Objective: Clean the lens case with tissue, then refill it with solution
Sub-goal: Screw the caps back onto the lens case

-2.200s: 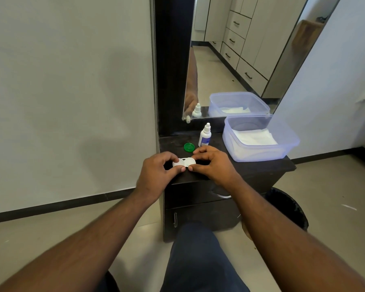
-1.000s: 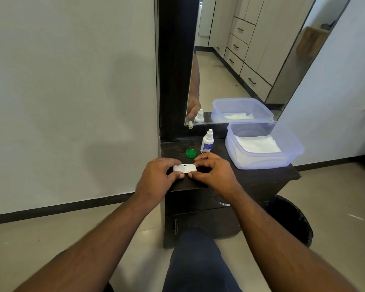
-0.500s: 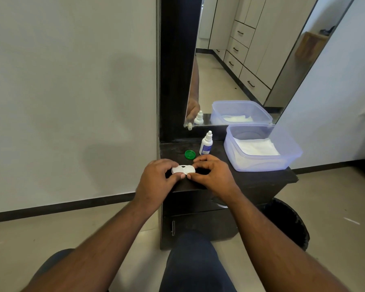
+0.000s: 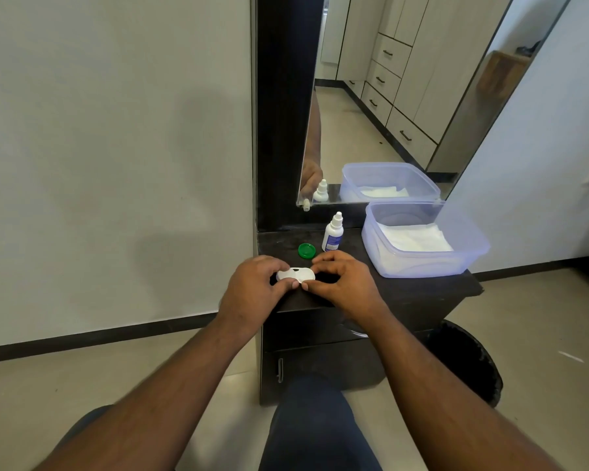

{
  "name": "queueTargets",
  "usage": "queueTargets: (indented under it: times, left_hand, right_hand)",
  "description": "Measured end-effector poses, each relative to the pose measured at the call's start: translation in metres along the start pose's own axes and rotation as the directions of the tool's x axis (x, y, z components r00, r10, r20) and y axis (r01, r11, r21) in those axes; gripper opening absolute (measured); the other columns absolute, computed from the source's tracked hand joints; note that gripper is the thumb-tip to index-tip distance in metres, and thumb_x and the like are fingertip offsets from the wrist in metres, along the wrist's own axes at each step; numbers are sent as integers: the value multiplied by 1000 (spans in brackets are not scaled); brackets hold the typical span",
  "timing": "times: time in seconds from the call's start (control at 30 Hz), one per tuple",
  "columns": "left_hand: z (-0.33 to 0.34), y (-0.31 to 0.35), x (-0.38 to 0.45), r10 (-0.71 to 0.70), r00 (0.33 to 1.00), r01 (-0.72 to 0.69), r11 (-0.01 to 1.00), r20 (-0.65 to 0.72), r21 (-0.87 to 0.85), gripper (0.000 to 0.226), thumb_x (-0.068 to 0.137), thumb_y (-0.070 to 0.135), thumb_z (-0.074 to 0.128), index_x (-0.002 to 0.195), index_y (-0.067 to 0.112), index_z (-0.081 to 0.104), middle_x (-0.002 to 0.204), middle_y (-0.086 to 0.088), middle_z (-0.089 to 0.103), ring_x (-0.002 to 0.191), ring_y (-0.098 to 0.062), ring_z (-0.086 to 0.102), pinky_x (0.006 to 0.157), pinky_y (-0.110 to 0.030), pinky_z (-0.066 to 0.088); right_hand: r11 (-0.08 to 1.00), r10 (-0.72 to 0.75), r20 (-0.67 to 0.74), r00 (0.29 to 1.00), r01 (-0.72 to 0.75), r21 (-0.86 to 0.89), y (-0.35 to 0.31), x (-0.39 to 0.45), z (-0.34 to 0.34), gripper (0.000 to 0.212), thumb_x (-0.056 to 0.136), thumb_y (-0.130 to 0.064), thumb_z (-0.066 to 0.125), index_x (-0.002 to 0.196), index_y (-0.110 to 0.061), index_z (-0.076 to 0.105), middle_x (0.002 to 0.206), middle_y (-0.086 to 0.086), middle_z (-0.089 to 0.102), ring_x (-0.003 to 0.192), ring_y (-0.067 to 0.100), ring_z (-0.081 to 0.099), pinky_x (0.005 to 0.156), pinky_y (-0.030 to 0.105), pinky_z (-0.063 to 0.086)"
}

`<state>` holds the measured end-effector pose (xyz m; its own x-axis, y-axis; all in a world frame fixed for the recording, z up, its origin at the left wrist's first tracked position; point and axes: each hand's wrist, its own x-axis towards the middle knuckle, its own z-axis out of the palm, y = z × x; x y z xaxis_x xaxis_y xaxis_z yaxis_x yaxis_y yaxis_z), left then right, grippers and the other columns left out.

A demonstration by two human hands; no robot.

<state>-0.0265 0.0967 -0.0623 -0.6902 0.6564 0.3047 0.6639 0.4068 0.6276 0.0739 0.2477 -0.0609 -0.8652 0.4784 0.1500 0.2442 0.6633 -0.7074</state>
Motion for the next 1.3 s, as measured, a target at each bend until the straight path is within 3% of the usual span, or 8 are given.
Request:
queueTargets:
  times: [0.37,0.57,0.67,0.77,0.83,0.93,1.17,1.3]
  left_hand:
    - [-5,-6,10,110,983,-121,990,147,67,23,85,28,69,105,17,74,98,4,71,87,-12,57,74,-29,46]
    - [-3,-3,13,14,981,-37,992,192,117,28,85,32,69,109,19,71,104,0,71,90,-13,58,75,-25,43]
    - [-5,1,11,-16,982,-5,994,188,112,27,84,32,70,108,19,71,105,-1,71,92,-14,59,78,-28,47]
    - [-7,3,8,-34,984,15,994,177,107,30,84,32,70,111,18,70,107,-1,70,95,-15,60,79,-26,45]
    - [-7,5,8,-39,982,20,994,182,107,32,85,32,70,113,18,70,108,-2,70,96,-15,60,79,-25,44]
    - [-8,7,9,-58,979,39,994,195,101,33,86,30,69,116,16,68,110,-2,69,97,-15,59,78,-24,42]
    - [-4,5,8,-76,983,66,996,167,66,31,85,31,70,112,16,70,110,-3,70,98,-16,60,80,-26,44]
    - [-4,3,8,-59,985,50,997,162,59,31,85,31,70,112,17,70,109,-2,71,96,-16,60,78,-25,43]
  right_hand:
    - [999,-19,1,1000,19,40,3,2,0,29,76,-23,78,104,-16,73,105,-12,61,102,2,56,92,18,44]
    - [998,-35,-8,999,35,53,-2,-4,-3,28,76,-26,78,102,-18,73,103,-12,60,98,-1,56,83,9,44]
    - [993,15,-52,999,-9,121,-7,-2,-8,25,84,-16,71,108,-19,71,101,-10,62,92,-3,59,86,13,47]
    - [998,31,13,999,-30,-54,-16,8,-12,37,91,-8,57,127,-19,61,121,2,63,111,12,58,102,26,42]
    - [983,62,112,992,-41,-178,-25,18,-14,42,93,-6,51,133,-19,55,133,8,58,120,22,54,104,30,38]
    - [935,120,222,968,-34,-354,-34,28,-16,41,94,-4,50,132,-16,55,129,11,60,112,25,58,100,29,41]
    - [877,144,190,971,-36,-479,-29,15,-32,24,84,-27,69,102,-11,72,105,9,69,88,18,60,75,26,44]
    - [852,175,236,956,-27,-524,-31,10,-42,12,83,-24,71,85,-14,66,95,8,65,81,17,55,68,24,39]
